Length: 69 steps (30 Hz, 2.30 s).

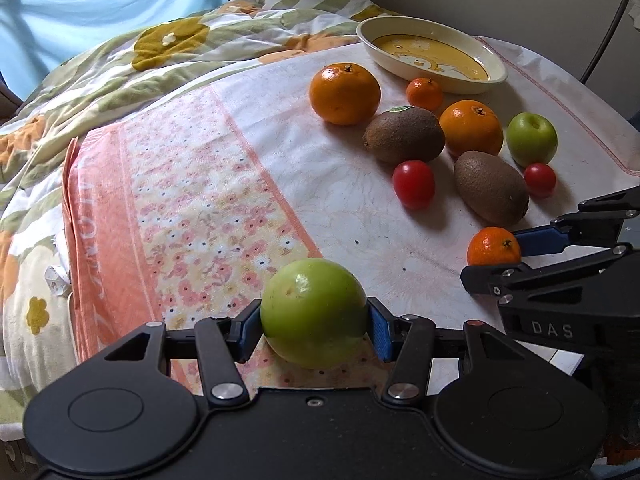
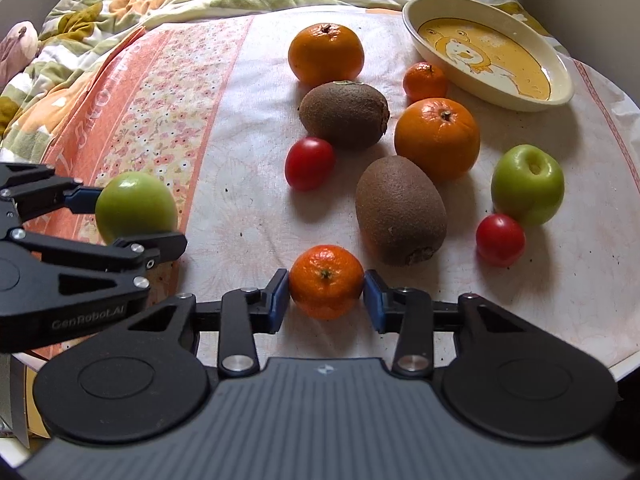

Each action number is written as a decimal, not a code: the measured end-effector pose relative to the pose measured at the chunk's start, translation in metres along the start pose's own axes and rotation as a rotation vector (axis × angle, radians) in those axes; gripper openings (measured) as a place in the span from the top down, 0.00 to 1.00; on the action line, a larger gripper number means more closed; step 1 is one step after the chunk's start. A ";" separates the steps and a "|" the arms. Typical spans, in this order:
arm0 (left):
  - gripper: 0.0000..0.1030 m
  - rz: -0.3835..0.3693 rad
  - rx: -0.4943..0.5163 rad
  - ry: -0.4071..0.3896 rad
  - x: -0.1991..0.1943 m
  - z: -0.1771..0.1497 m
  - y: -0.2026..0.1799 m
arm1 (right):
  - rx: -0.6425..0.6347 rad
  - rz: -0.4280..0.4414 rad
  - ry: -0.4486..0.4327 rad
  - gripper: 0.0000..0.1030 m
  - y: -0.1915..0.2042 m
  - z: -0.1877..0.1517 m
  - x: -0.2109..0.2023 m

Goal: Organize fruits
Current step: 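Carry the green apple and mandarin in both tools over the duck bowl, then lower both fruits into the bowl and open both tools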

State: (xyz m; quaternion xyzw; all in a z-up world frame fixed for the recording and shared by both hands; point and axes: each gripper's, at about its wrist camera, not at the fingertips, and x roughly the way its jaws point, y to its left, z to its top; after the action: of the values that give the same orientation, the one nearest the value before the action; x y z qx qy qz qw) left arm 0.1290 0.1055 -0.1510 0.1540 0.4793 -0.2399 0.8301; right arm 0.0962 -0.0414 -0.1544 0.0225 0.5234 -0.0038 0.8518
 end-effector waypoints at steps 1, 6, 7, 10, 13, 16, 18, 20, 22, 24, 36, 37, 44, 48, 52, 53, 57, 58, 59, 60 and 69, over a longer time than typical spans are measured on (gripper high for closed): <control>0.44 0.000 -0.006 0.000 -0.001 -0.001 0.000 | -0.004 -0.002 0.000 0.47 0.000 0.000 0.000; 0.44 0.000 -0.023 -0.013 -0.010 -0.003 -0.002 | -0.021 -0.005 -0.018 0.47 0.003 0.002 -0.010; 0.44 0.000 -0.025 -0.018 -0.013 -0.003 -0.003 | -0.024 -0.005 -0.024 0.47 0.003 0.003 -0.014; 0.44 0.000 -0.037 -0.033 -0.024 0.000 -0.005 | -0.028 -0.005 -0.044 0.47 0.003 0.006 -0.025; 0.44 0.005 -0.054 -0.050 -0.036 0.005 -0.007 | -0.025 -0.009 -0.070 0.47 -0.003 0.012 -0.040; 0.44 0.016 -0.059 -0.080 -0.051 0.013 -0.012 | -0.013 -0.009 -0.097 0.47 -0.013 0.020 -0.055; 0.44 0.025 -0.060 -0.101 -0.059 0.021 -0.015 | -0.003 -0.006 -0.115 0.47 -0.022 0.026 -0.064; 0.44 0.028 -0.066 -0.119 -0.066 0.030 -0.019 | 0.002 -0.009 -0.134 0.47 -0.033 0.033 -0.072; 0.44 0.036 -0.068 -0.138 -0.071 0.042 -0.025 | 0.005 -0.011 -0.153 0.47 -0.044 0.041 -0.079; 0.44 0.048 -0.069 -0.156 -0.073 0.054 -0.033 | 0.007 -0.012 -0.170 0.47 -0.058 0.050 -0.085; 0.43 0.142 -0.217 -0.233 -0.067 0.142 -0.079 | -0.050 0.009 -0.238 0.47 -0.169 0.124 -0.085; 0.44 0.148 -0.224 -0.237 -0.064 0.150 -0.083 | -0.060 0.015 -0.243 0.47 -0.180 0.132 -0.083; 0.43 0.189 -0.259 -0.252 -0.028 0.212 -0.106 | -0.146 0.029 -0.237 0.47 -0.242 0.177 -0.054; 0.43 0.192 -0.250 -0.234 -0.001 0.241 -0.108 | -0.164 0.048 -0.215 0.47 -0.265 0.202 -0.029; 0.43 0.183 -0.194 -0.192 0.034 0.264 -0.111 | -0.148 0.074 -0.187 0.47 -0.275 0.220 -0.004; 0.43 0.181 -0.174 -0.181 0.044 0.269 -0.112 | -0.140 0.077 -0.180 0.47 -0.277 0.223 0.003; 0.44 0.178 -0.089 -0.130 0.083 0.282 -0.118 | -0.115 0.084 -0.152 0.47 -0.279 0.233 0.026; 0.44 0.176 -0.068 -0.117 0.092 0.284 -0.119 | -0.107 0.093 -0.149 0.47 -0.279 0.235 0.031; 0.44 0.173 -0.049 -0.104 0.101 0.285 -0.121 | -0.101 0.101 -0.143 0.47 -0.279 0.236 0.035; 0.44 0.170 -0.030 -0.092 0.109 0.287 -0.123 | -0.097 0.106 -0.136 0.47 -0.279 0.237 0.039; 0.40 0.174 0.076 -0.049 0.149 0.289 -0.134 | -0.072 0.106 -0.099 0.47 -0.279 0.244 0.063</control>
State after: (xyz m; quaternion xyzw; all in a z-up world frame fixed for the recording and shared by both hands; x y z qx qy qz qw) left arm 0.3273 -0.1845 -0.1413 0.2204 0.4342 -0.1885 0.8528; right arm 0.3338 -0.3297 -0.1102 0.0191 0.4786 0.0589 0.8759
